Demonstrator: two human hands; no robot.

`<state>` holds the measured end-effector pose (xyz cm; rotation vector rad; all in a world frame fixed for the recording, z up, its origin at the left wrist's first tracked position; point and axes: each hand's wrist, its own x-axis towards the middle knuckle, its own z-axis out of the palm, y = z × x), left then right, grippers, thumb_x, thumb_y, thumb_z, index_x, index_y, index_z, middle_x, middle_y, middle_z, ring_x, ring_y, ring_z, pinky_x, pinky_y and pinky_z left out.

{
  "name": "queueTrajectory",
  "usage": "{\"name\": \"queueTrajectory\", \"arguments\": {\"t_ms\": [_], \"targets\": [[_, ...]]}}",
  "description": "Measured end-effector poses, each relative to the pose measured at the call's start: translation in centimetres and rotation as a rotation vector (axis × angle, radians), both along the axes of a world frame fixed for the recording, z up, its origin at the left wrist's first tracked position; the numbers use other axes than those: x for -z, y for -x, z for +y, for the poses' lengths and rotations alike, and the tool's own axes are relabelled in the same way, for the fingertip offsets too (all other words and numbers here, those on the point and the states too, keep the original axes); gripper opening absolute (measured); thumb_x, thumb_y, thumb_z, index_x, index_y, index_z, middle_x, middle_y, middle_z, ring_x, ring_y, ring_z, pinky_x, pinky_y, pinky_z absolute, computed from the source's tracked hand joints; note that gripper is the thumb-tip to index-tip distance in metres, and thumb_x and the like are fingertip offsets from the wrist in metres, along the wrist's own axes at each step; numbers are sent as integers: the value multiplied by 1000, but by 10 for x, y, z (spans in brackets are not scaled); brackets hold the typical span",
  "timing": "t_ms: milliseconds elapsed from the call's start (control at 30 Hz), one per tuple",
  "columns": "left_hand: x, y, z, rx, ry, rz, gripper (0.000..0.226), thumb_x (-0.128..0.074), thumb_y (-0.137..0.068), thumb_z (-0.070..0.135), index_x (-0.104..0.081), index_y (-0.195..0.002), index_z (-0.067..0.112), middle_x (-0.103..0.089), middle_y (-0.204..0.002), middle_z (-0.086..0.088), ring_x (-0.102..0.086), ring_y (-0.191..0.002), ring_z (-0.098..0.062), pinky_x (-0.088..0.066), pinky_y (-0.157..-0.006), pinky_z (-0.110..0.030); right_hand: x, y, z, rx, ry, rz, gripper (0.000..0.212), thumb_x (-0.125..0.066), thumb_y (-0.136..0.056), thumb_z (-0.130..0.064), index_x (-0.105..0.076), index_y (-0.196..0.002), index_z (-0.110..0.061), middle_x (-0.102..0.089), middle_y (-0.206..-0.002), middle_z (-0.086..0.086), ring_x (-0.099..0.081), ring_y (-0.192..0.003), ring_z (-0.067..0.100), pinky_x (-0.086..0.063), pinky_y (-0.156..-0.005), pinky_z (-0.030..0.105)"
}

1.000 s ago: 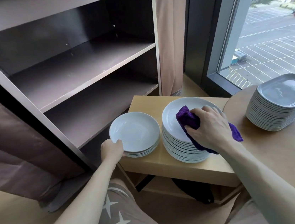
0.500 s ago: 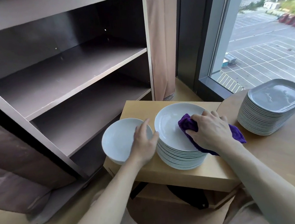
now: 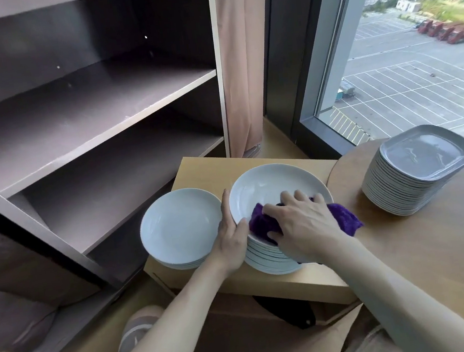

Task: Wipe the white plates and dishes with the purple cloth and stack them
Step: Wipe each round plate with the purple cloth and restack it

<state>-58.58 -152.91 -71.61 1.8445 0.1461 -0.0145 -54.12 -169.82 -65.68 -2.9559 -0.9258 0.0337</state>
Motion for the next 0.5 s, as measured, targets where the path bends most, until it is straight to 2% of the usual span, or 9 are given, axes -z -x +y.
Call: {"name": "queueTrajectory", "arguments": {"t_ms": [67,233,367,500], "targets": [[7,1,2,14,-23,-6,64,-31,-111,36,12,-157,48,-14,-169,13,-21,-152,-7,-23,-126,-39,4,-4,8,-29,-56,51,34,-47,-95,-55,-52,-125,-40,-46,-107,-4,-45,-106,24,-33,-87,45],[17,0,4,-3,-10,-46,53,-25,-110,50,3,-155,59,-14,-168,21,-17,-154,-2,-21,-127,-43,12,-24,14,-74,-149,95,43,-49,-93,-58,-50,-135,-47,-43,-110,-7,-43,-106,20,-33,-88,42],[17,0,6,4,-7,-70,57,-27,-107,54,-1,-157,55,-13,-161,37,-14,-150,10,-20,-127,-33,18,-34,20,-88,-168,31,45,-49,-94,-60,-51,-136,-43,-48,-115,-4,-44,-105,22,-37,-90,44],[16,-1,6,-4,-61,-90,60,-31,-106,50,-4,-160,47,-15,-164,31,-16,-151,6,-22,-123,-30,24,-49,31,-24,-171,-46,42,-46,-97,-60,-52,-131,-38,-48,-115,0,-44,-106,26,-36,-89,45]]}}
